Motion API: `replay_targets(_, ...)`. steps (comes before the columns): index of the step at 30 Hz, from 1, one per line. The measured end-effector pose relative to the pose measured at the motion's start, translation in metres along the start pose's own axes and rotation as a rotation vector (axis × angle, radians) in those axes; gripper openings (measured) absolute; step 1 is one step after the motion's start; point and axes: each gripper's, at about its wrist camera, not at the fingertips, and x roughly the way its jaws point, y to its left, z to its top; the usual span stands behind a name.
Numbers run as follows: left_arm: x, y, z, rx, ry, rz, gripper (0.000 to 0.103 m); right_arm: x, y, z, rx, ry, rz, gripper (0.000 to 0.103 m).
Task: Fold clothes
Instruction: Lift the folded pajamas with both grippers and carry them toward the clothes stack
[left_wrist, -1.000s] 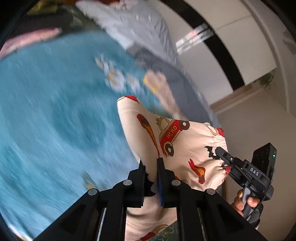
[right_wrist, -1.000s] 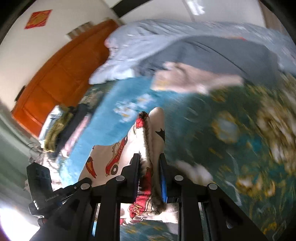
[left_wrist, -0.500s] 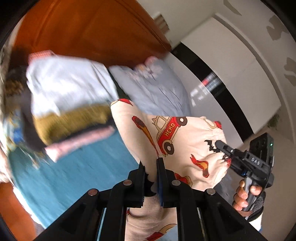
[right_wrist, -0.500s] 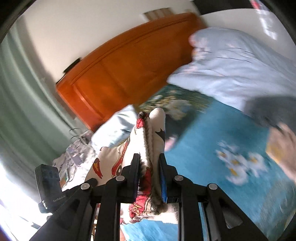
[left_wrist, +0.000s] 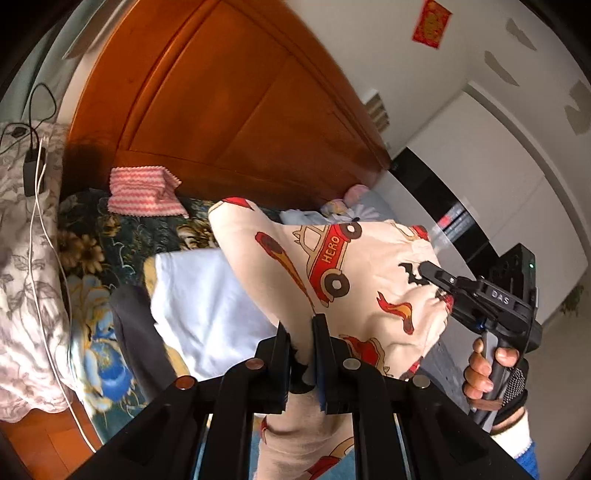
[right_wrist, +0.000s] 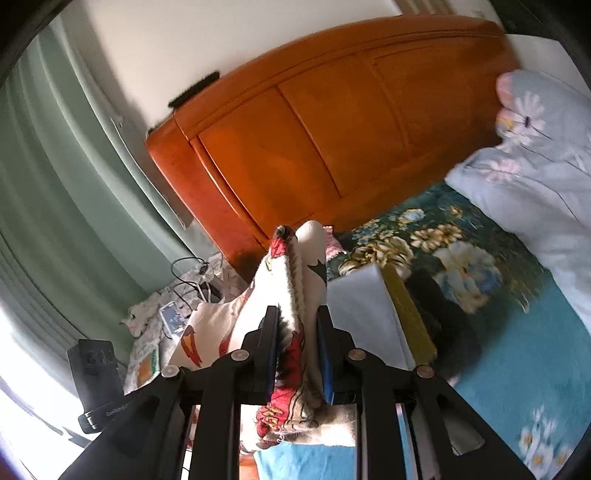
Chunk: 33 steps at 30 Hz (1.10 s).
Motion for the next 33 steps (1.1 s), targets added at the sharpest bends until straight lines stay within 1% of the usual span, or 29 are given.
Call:
replay_targets(3,0.017,0.023,-0.001,-0.013,0.002,0.009,0.012,0.032,-0.013,0.011,-0.005,0.024,-0.008,0.020)
replay_targets(5,0.028,0.039,-0.008,-0.035,0.018,0.020,0.012,0.055,-0.027,0.011,0.000,0.046,-0.010,0.020)
replay_targets(8,0.044,0.061,-0.015,-0.068,0.037,0.022,0.012,0.083,-0.050,0.003,0.021,0.084,-0.018,0.020)
replay_targets(11,0.050,0.075,-0.023,-0.092,0.042,0.010,0.013,0.104,-0.073,-0.006,0.054,0.108,-0.014,0.020)
replay_targets(12,0.052,0.077,-0.025,-0.095,0.046,0.009,0.015,0.109,-0.080,-0.009,0.065,0.112,-0.008,0.020)
replay_targets(16,0.059,0.083,-0.031,-0.101,0.054,0.005,0.016,0.124,-0.100,-0.022,0.099,0.131,0.003,0.021)
replay_targets(18,0.056,0.079,-0.031,-0.093,0.054,0.010,0.017,0.128,-0.107,-0.027,0.117,0.136,0.008,0.022)
replay_targets(20,0.052,0.070,-0.030,-0.065,0.054,0.033,0.017,0.127,-0.109,-0.029,0.128,0.134,0.014,0.023)
replay_targets(22,0.048,0.062,-0.027,-0.031,0.053,0.062,0.020,0.123,-0.107,-0.027,0.127,0.138,0.024,0.027)
replay_targets(23,0.046,0.057,-0.024,-0.010,0.048,0.088,0.025,0.119,-0.105,-0.026,0.122,0.136,0.021,0.027)
replay_targets(24,0.042,0.052,-0.022,0.005,0.040,0.109,0.035,0.113,-0.104,-0.024,0.119,0.128,0.010,0.031)
replay_targets(26,0.033,0.043,-0.019,0.032,0.018,0.137,0.049,0.103,-0.101,-0.020,0.117,0.108,-0.019,0.035)
replay_targets(29,0.023,0.025,-0.016,0.087,-0.014,0.163,0.050,0.088,-0.095,-0.018,0.094,0.082,-0.067,0.037)
replay_targets(31,0.024,0.010,-0.018,0.152,-0.021,0.192,0.054,0.078,-0.090,-0.016,0.073,0.066,-0.098,0.037)
replay_targets(33,0.029,-0.004,-0.023,0.208,-0.012,0.205,0.055,0.072,-0.071,-0.019,-0.005,0.062,-0.117,0.037)
